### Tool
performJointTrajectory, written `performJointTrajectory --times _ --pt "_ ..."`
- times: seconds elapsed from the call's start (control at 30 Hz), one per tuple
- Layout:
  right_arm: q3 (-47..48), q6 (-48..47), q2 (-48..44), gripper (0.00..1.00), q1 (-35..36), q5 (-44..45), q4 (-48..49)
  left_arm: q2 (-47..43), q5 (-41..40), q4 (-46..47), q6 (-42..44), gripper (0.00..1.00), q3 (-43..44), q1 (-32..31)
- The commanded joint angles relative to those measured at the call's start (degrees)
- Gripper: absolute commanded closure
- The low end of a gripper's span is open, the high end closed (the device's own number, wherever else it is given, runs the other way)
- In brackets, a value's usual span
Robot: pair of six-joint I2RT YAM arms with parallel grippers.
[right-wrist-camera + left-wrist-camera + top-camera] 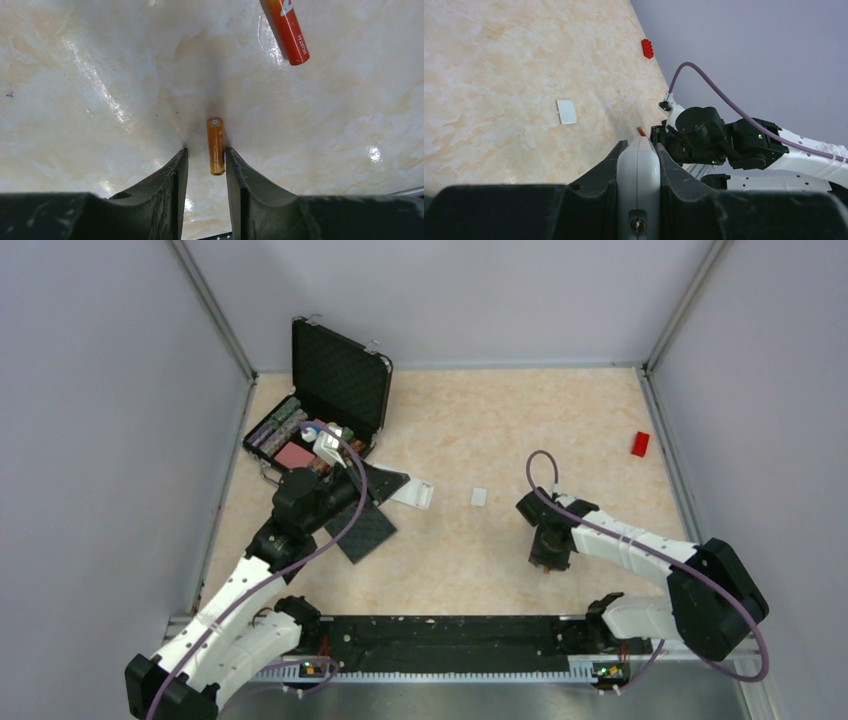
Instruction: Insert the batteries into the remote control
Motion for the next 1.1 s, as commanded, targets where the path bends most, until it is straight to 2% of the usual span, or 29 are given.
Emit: performJointTrajectory --times 0.0,0.23,0.3,0.43,0.67,0.87,1.07 --pt "-2.21 2.96 1.18 0.67 0.29 7.96 -1.78 -1.40 0.40 2.71 -0.44 1.00 0.02 0.23" --pt "-3.14 3.47 0.68 0.73 0.22 9.45 -0.26 -0.75 0.89 3.41 -0.97 1.00 0.30 0.30" --pt "-3.88 3.41 0.42 0.79 -0.03 8.05 1.11 -0.60 0.94 3.64 -1.18 1.00 0.22 0.26" --pt "-5.29 3.07 -0.59 0.99 -0.32 4.78 3.43 -0.52 1.31 3.91 -1.58 1.00 0.27 0.29" --pt "-0.65 -1.73 -11.06 1.00 -0.30 1.03 7.61 -0.53 2.78 9.20 -5.76 1.00 -0.87 0.23" --pt "13.70 -7.71 -13.40 1.00 1.27 -3.01 11.84 1.13 3.27 19.81 -14.96 1.00 -2.72 0.22" --pt "26.53 -12.27 -13.06 1.00 5.57 -6.74 21.49 4.13 3.93 30.42 -23.32 1.00 -3.15 0.22"
